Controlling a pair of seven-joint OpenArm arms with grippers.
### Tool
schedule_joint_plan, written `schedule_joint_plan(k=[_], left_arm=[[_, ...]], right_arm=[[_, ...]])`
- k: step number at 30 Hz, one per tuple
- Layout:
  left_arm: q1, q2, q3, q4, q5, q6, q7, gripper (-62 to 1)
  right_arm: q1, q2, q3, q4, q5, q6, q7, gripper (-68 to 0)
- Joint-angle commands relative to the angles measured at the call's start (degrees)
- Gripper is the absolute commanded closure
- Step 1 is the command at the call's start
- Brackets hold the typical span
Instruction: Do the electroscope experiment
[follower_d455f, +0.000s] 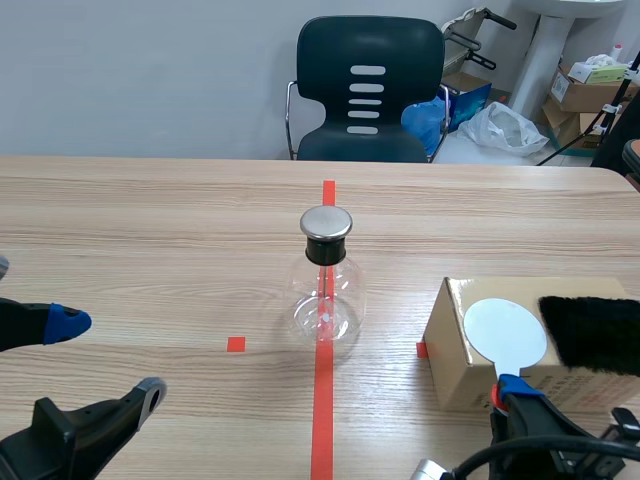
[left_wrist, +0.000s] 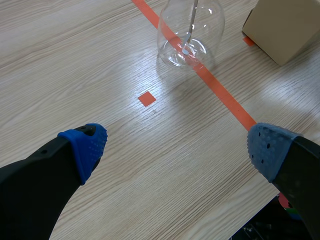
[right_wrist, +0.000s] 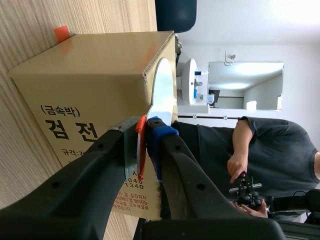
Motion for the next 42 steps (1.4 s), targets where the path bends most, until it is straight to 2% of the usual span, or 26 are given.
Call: schedule_joint_plan(k=[1, 4, 9, 18, 20, 24, 29, 35, 42], left_arm=[[0.1, -0.2, -0.2, 0.8, -0.6, -0.1, -0.9, -59.2], [0.1, -0.6, -0.2, 0.8, -0.6, -0.1, -1.8, -53.6], [0.1, -2.3, -0.2, 0.8, -0.7, -0.1, -4.5, -35.0], [0.1, -6.7, 3.4, 0.8, -0.8, 0.1, -11.6, -10.8], [0.0, -7.5, 4.9, 0.8, -0.8, 0.6, -12.9, -8.6], [-0.1, -8.8, 7.8, 0.8, -0.3, 1.9, -16.3, -8.4], [-2.9, -9.7, 11.4, -0.6, -0.3, 5.1, -17.2, -5.5], [-9.3, -9.7, 16.3, -5.6, -0.3, 6.7, -17.2, -5.5], [-18.2, -9.7, 23.8, -13.0, -0.3, 9.9, -17.6, -5.5]], right_arm=[[0.3, 0.5, 0.2, 0.7, 0.0, -2.6, 0.0, -0.9], [0.3, 0.5, 0.2, 0.7, 0.0, -2.6, 0.0, -0.9], [0.3, 0.5, 0.2, 0.7, 0.0, -2.6, 0.3, -0.9], [0.3, 0.5, 0.2, 0.7, -0.7, -2.6, 0.2, -0.9], [0.4, 0.6, 0.2, 0.7, -0.9, -2.6, 0.1, -0.9], [0.1, 1.4, 0.2, 1.4, -1.1, -2.6, -0.5, -1.0], [-1.8, 2.7, 0.2, 7.6, -1.1, -2.6, -2.9, -1.0], [-3.1, 4.8, -0.6, 14.5, -1.4, -2.6, -5.2, -1.0], [1.5, 8.1, -5.4, 16.5, -3.3, -2.6, -13.9, -1.0]])
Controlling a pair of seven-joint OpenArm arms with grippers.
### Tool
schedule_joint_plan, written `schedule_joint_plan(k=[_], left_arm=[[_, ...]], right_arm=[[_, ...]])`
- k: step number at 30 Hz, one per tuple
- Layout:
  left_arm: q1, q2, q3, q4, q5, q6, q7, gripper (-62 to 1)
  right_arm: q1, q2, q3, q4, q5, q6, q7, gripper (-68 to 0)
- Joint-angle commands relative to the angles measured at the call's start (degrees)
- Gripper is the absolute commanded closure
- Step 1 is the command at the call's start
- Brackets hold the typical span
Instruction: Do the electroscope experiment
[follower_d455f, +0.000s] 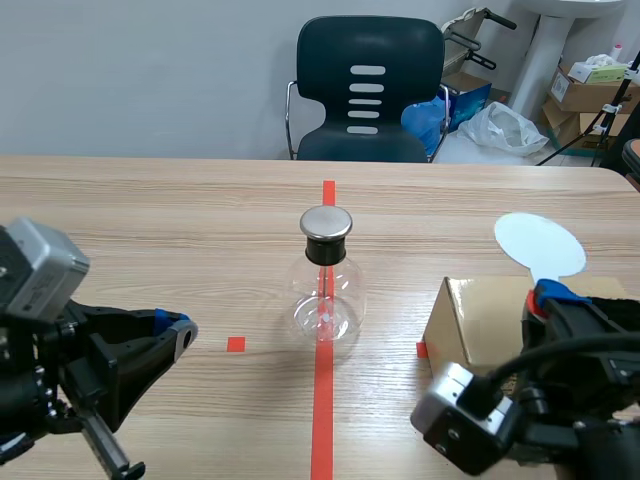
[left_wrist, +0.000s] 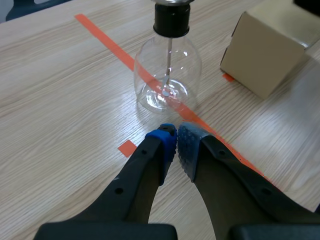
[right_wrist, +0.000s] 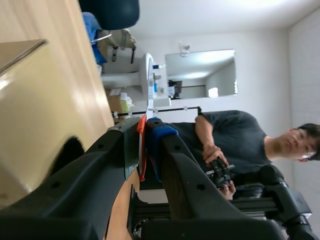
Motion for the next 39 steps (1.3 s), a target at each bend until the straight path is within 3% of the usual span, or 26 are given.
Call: schedule_joint_plan(k=[1, 6, 13, 23, 39], left_arm=[[-1.7, -0.1, 1.5, -0.5, -0.3, 0.6, -1.3, -5.5], [-7.8, 1.6, 7.1, -6.1, -0.3, 2.5, -1.2, -4.4], [-14.6, 4.4, 11.8, -13.0, -0.4, 3.2, -1.6, -4.2], [-21.9, 8.4, 16.9, -22.2, -0.3, 4.1, -2.4, -4.2], [-24.0, 12.3, 17.0, -24.9, 2.1, 4.2, -2.1, -4.2]], right_arm=[[2.3, 1.2, -1.3, 0.3, -1.0, -3.5, -1.8, -1.0], [6.6, 3.0, -5.4, 0.3, -2.0, -3.4, -7.1, -1.0], [12.0, 3.6, -11.0, 0.3, -2.4, 2.1, -12.5, -0.8], [19.6, 3.8, -19.8, -4.0, -3.6, 6.7, -20.7, -0.8], [28.5, 2.6, -26.5, -11.3, -3.4, 7.2, -25.9, -0.8]])
